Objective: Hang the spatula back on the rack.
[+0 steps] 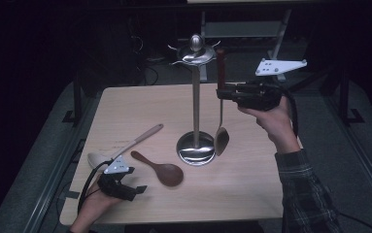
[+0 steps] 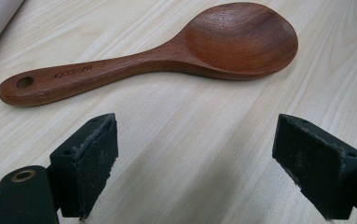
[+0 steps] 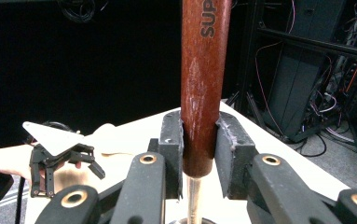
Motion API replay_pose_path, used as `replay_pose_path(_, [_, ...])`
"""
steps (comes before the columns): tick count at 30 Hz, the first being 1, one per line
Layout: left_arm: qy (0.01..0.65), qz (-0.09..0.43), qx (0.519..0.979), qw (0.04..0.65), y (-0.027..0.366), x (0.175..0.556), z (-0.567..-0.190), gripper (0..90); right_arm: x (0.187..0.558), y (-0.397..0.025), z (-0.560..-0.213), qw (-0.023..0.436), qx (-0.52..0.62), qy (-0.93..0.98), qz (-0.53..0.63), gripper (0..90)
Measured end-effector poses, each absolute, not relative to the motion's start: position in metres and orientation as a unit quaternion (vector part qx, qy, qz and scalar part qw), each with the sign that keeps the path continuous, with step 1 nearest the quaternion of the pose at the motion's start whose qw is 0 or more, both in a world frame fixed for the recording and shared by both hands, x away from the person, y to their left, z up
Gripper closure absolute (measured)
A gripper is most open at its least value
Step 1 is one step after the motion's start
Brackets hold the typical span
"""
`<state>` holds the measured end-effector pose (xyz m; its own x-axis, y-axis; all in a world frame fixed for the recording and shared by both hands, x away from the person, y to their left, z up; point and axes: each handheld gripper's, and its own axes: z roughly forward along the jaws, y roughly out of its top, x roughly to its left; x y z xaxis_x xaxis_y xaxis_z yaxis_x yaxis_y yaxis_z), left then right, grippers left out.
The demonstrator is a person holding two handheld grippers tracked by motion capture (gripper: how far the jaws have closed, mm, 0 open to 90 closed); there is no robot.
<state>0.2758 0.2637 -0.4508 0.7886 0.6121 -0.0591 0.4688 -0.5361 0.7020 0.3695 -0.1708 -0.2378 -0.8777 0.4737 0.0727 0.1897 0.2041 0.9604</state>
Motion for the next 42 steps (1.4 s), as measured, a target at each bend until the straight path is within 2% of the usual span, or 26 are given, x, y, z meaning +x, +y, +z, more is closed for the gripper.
replay_pose_path(19, [0.309,0.097,0.872,0.368,0.263,0.276,-0.451,13.8,0.369,-0.165,-0.242,0.133,0.217,0.768,0.587,71.8])
replay_pose_path(26, [0.308,0.097,0.872,0.367,0.263,0.276,-0.451,13.8,0.367,-0.165,-0.244,0.139,0.226,0.765,0.587,51.8])
replay_pose_path(27, [0.308,0.097,0.872,0.367,0.263,0.275,-0.451,13.8,0.367,-0.165,-0.244,0.139,0.226,0.765,0.587,51.8])
replay_pose_path(30, [0.311,0.098,0.870,0.371,0.262,0.275,-0.451,13.8,0.366,-0.167,-0.249,0.148,0.243,0.765,0.578,41.1])
replay_pose_path(34, [0.312,0.097,0.869,0.371,0.262,0.275,-0.451,13.8,0.364,-0.172,-0.260,0.155,0.256,0.768,0.566,35.3])
replay_pose_path(42, [0.310,0.097,0.871,0.368,0.263,0.275,-0.450,13.9,0.354,-0.188,-0.292,0.152,0.283,0.775,0.544,29.8])
